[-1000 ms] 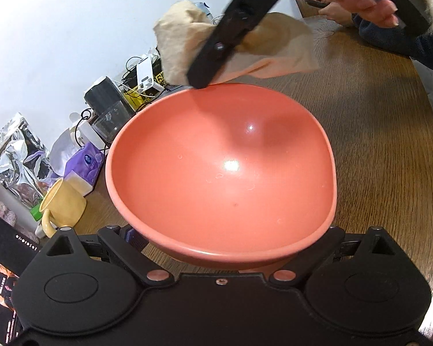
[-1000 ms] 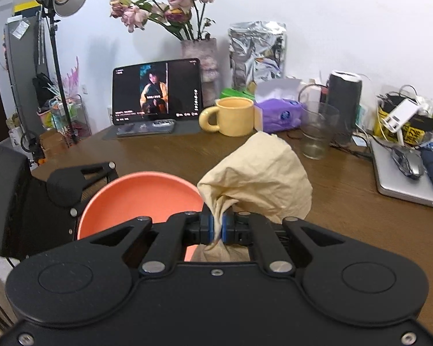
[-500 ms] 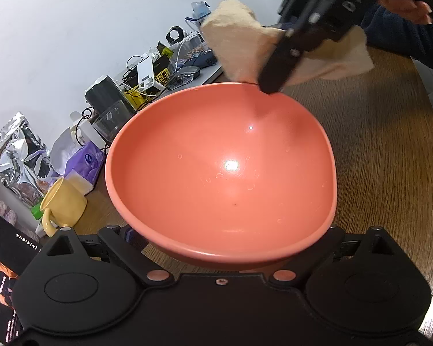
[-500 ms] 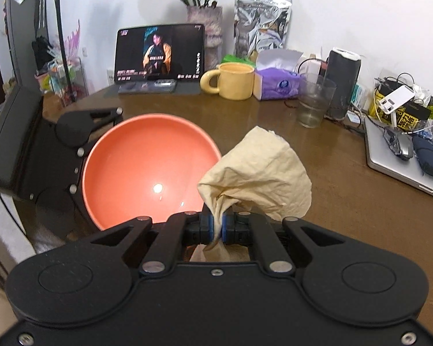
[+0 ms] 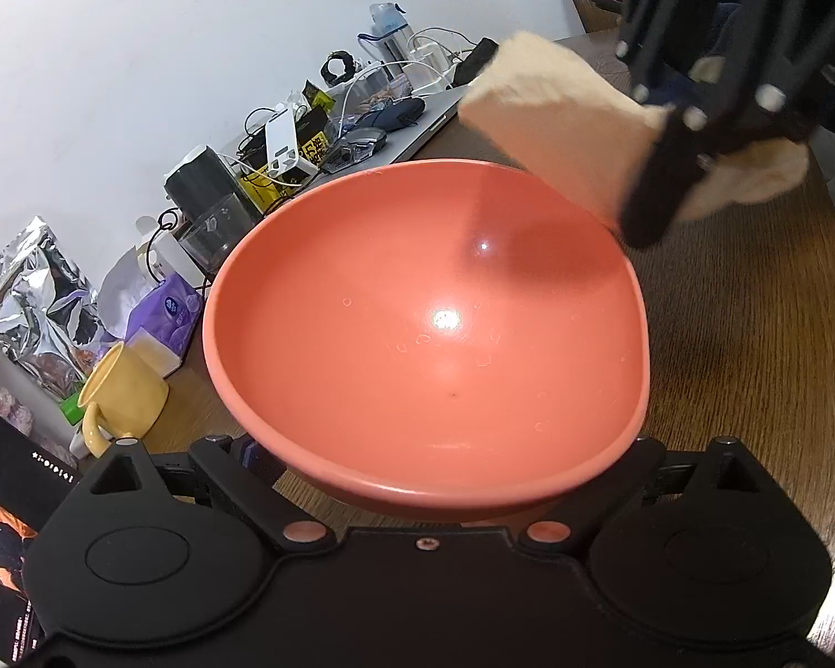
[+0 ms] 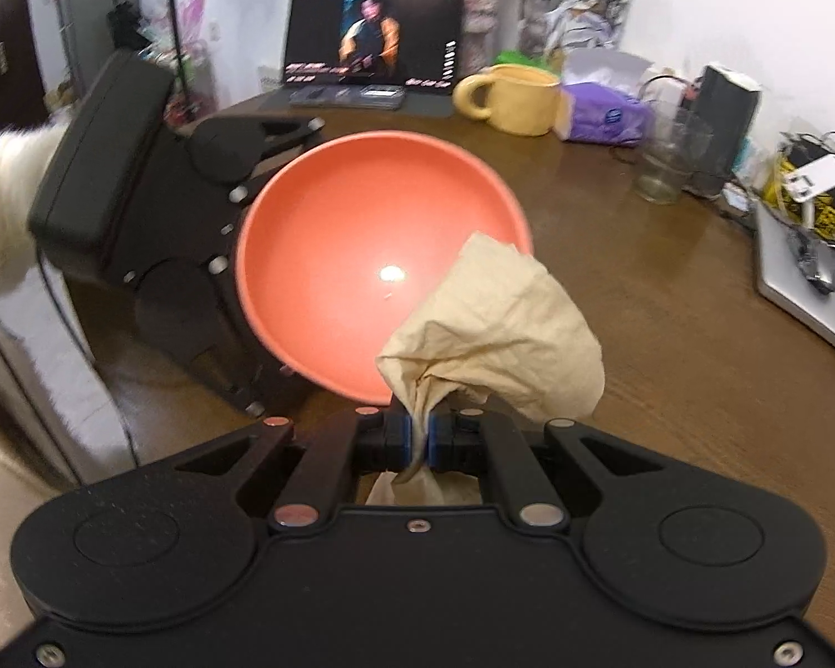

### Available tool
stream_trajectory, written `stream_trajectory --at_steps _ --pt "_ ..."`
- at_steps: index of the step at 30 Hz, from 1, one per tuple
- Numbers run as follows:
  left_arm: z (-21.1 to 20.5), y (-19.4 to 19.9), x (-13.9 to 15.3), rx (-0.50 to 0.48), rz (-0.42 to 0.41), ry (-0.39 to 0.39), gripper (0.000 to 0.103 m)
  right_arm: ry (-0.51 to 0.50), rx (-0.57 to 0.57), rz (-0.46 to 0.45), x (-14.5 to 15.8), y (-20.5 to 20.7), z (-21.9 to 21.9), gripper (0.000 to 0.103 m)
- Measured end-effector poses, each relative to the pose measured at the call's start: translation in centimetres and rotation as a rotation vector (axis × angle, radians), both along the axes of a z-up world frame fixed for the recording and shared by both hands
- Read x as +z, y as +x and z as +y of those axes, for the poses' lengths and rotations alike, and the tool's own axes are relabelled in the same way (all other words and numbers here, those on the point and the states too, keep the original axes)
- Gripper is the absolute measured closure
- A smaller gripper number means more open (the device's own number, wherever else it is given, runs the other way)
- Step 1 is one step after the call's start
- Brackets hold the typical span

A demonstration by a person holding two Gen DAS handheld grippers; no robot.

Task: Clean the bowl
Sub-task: 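Lift the cloth to the bowl's rim and press it inside again, right gripper, then wipe the cloth across the bowl's inner wall with the right gripper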

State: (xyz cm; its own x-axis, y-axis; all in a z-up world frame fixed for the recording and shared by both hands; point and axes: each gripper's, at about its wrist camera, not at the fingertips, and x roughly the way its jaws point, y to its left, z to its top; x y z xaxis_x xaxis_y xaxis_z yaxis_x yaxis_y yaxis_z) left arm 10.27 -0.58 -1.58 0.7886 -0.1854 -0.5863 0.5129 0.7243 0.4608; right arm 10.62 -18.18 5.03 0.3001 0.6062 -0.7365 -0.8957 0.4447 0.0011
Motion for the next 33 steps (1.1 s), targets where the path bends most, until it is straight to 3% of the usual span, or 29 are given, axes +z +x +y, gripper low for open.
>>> stream_trajectory --at_steps 11,33 --pt "-0.3 -0.1 0.0 0.002 -0.003 0.003 0.008 0.058 0.117 0.088 -0.3 -0.9 2.1 0.097" --pt "-1.6 -0.6 0.0 0.009 0.000 0.002 0.008 0.225 0.246 0.130 1.1 0.5 4.9 0.097"
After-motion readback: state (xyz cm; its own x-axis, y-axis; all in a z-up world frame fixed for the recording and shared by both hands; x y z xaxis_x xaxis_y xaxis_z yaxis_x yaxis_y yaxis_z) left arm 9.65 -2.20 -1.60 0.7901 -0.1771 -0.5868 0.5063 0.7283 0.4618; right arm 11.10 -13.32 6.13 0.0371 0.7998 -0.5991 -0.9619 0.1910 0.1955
